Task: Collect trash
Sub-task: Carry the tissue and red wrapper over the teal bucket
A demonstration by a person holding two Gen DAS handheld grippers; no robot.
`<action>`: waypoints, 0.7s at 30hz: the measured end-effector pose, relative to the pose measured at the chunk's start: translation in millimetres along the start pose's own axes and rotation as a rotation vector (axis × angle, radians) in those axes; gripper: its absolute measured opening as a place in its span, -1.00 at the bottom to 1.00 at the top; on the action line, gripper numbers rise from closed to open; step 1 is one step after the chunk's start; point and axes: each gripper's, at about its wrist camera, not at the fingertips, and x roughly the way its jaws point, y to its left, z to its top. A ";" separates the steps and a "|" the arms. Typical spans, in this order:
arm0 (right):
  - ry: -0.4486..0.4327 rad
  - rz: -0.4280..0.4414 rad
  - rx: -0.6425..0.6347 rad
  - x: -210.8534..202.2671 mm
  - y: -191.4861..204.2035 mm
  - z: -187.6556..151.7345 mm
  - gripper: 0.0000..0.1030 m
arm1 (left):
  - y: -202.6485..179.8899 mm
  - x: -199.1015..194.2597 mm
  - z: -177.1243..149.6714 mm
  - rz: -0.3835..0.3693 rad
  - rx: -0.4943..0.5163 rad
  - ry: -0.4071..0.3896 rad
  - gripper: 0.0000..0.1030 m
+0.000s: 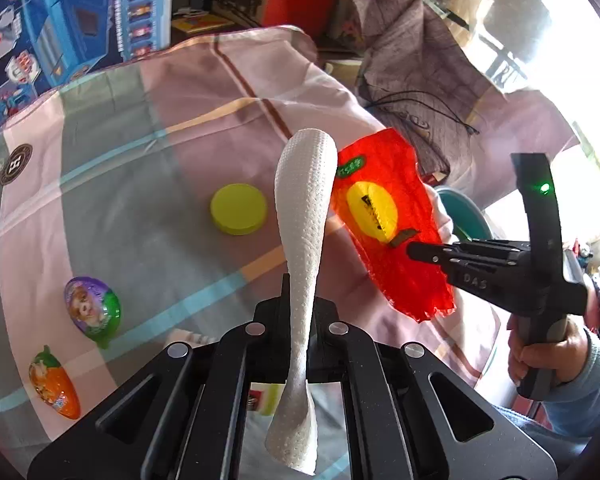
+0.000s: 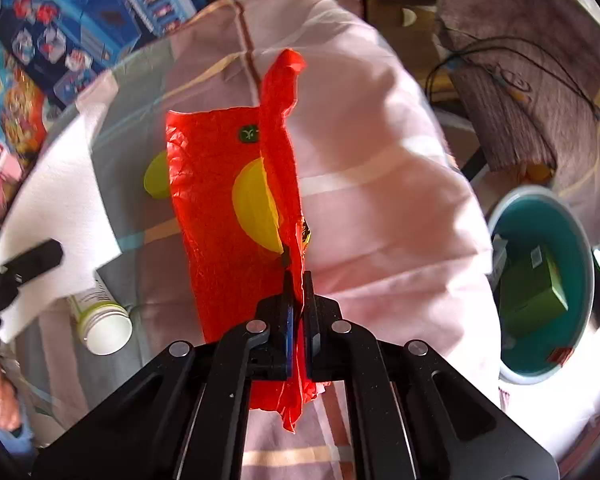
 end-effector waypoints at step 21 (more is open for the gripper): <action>-0.162 0.003 0.224 -97.7 -111.3 -37.4 -0.92 | -113.8 15.6 26.1 -0.067 0.140 0.011 -0.93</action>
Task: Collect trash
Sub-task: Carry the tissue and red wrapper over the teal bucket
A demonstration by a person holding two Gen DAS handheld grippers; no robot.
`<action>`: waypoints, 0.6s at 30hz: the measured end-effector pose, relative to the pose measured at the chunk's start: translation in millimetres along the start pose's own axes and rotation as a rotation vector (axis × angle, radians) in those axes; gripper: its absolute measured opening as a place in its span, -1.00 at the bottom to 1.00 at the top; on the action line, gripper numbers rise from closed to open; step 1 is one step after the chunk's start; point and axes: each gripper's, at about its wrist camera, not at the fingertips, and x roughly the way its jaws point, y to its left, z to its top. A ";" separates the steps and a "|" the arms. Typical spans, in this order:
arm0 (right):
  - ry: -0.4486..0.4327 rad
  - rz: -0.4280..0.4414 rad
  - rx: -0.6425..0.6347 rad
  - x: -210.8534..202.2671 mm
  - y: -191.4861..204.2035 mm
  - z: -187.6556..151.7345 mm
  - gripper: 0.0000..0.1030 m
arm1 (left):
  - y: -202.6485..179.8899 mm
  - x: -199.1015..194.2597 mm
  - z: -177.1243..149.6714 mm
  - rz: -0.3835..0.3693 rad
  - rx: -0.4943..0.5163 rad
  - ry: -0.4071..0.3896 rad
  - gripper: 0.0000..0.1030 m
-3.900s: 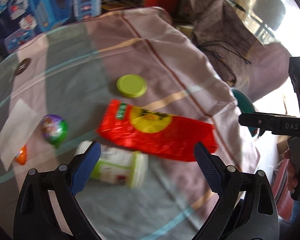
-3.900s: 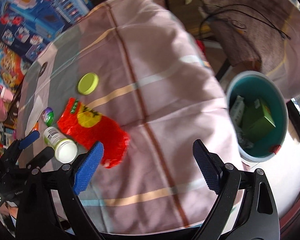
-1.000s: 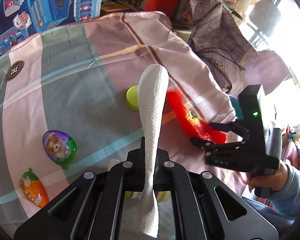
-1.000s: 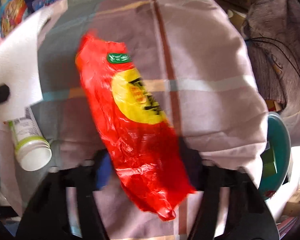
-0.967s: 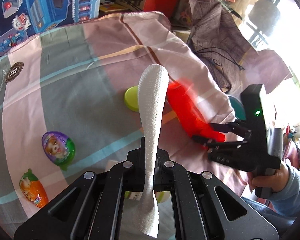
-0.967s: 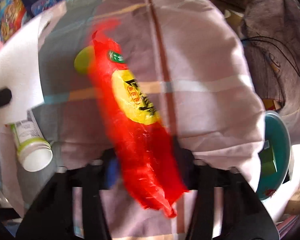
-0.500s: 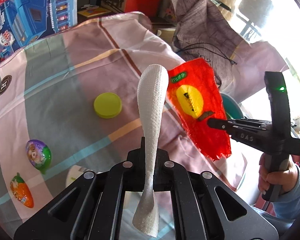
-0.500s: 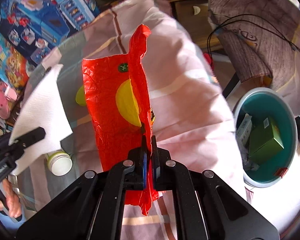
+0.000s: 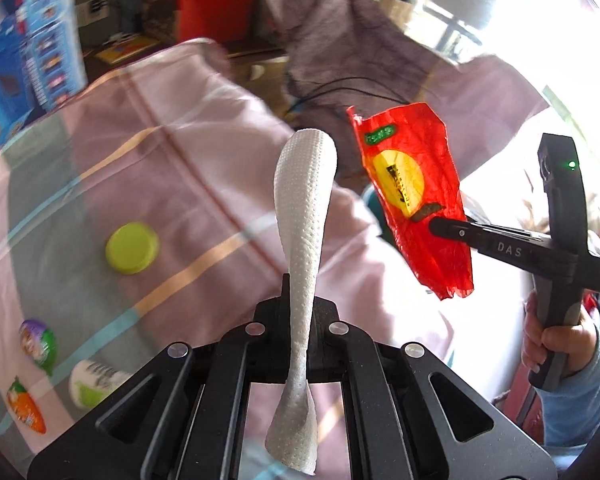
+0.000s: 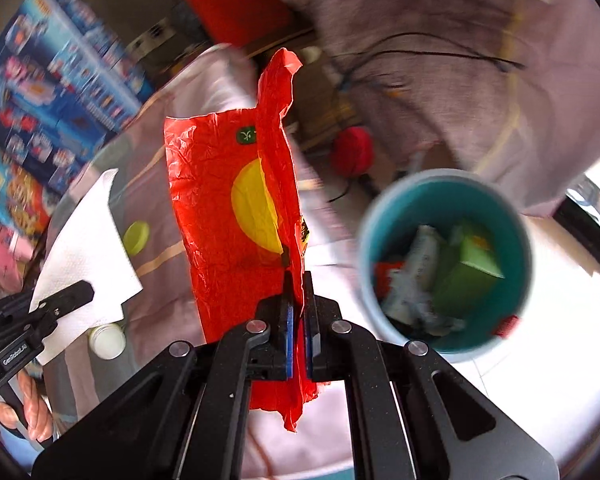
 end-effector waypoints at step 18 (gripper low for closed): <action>-0.016 -0.082 0.239 -26.8 -162.3 -18.8 -0.92 | -155.5 103.6 51.9 -0.134 0.203 0.125 -0.93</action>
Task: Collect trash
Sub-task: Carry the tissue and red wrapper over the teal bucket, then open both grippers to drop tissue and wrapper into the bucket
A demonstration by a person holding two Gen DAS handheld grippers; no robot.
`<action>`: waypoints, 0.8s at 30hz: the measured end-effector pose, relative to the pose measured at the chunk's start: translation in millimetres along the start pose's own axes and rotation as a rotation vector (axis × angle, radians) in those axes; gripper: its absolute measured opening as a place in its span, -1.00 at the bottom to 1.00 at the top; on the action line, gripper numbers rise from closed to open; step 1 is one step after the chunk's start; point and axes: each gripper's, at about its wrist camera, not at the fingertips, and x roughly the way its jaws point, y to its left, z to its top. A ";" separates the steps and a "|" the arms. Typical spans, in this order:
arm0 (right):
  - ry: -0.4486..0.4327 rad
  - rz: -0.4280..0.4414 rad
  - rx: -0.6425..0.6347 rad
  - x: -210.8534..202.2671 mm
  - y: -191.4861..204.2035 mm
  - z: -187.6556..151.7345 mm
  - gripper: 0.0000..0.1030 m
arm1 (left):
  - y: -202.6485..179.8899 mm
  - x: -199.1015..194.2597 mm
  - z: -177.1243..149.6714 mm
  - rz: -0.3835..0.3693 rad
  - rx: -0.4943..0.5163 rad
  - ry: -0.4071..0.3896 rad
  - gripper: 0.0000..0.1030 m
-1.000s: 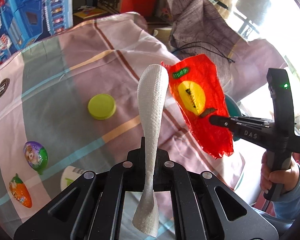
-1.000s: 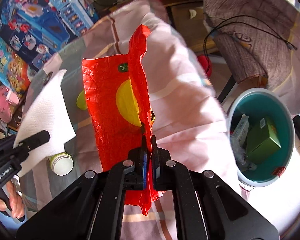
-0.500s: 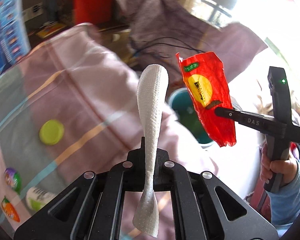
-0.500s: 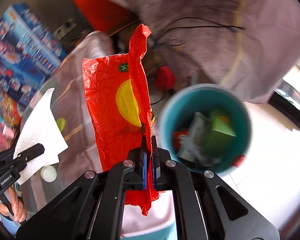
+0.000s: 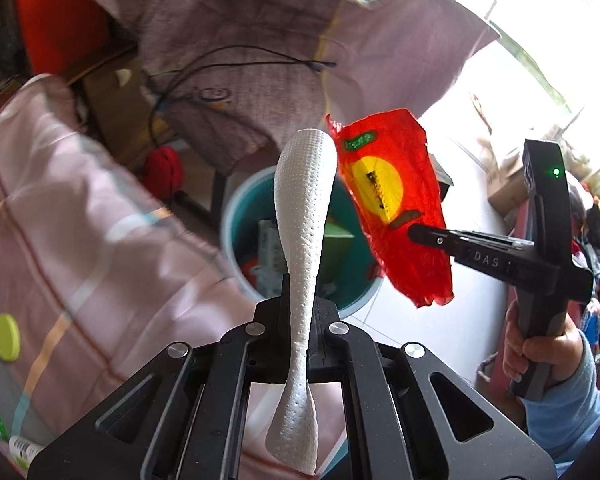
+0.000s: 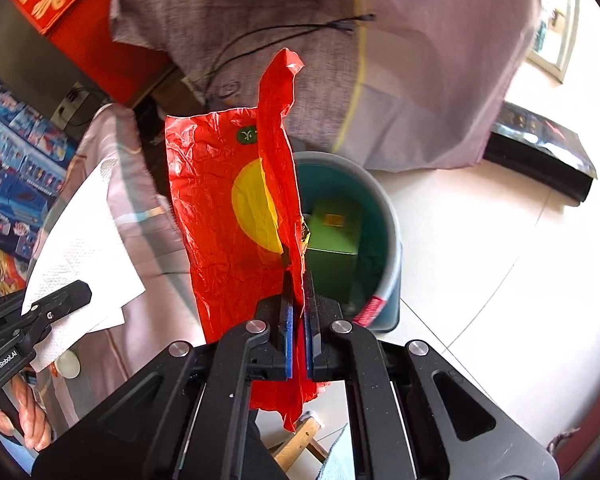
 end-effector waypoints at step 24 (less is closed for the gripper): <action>0.073 -0.002 0.038 43.1 -12.1 18.3 -0.88 | 18.4 73.6 3.3 0.049 -0.062 0.079 0.67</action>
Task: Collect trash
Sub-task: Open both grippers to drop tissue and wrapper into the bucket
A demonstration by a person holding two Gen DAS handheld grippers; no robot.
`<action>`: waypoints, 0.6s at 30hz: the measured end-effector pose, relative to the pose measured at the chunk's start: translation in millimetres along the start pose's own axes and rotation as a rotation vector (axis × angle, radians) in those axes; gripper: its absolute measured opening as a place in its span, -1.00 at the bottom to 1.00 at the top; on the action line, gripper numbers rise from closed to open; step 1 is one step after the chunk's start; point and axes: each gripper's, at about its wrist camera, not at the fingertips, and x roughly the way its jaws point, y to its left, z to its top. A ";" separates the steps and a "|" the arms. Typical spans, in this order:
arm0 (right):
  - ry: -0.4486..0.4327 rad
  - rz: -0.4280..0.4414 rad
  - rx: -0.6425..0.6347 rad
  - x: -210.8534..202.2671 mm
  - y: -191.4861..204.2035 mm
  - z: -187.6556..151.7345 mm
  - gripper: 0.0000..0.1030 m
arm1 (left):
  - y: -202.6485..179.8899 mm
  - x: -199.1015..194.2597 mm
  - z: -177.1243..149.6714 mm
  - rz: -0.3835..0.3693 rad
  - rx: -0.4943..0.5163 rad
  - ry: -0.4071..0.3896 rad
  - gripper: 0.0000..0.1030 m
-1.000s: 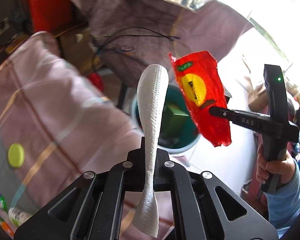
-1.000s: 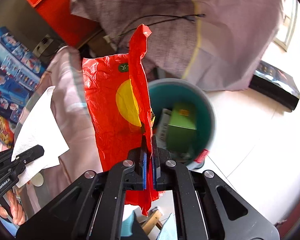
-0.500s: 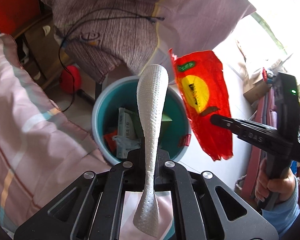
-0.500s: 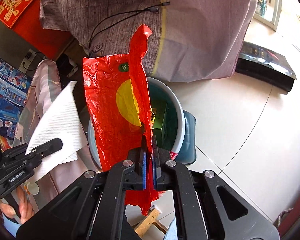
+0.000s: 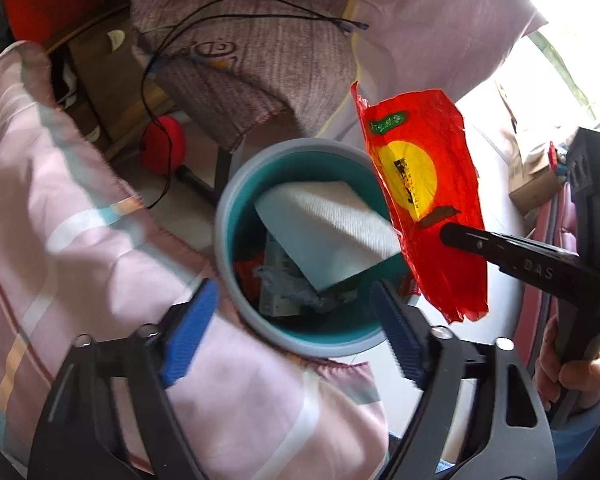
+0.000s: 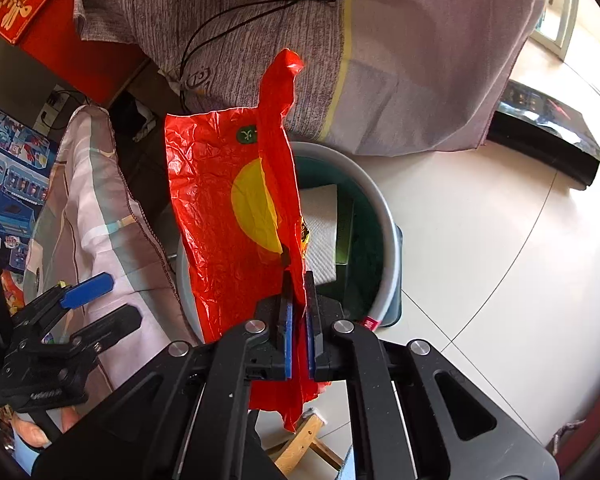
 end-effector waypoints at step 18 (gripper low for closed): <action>0.031 -0.035 -0.049 17.8 54.3 2.9 0.51 | 40.6 -46.1 -34.0 -0.038 -0.083 -0.060 0.83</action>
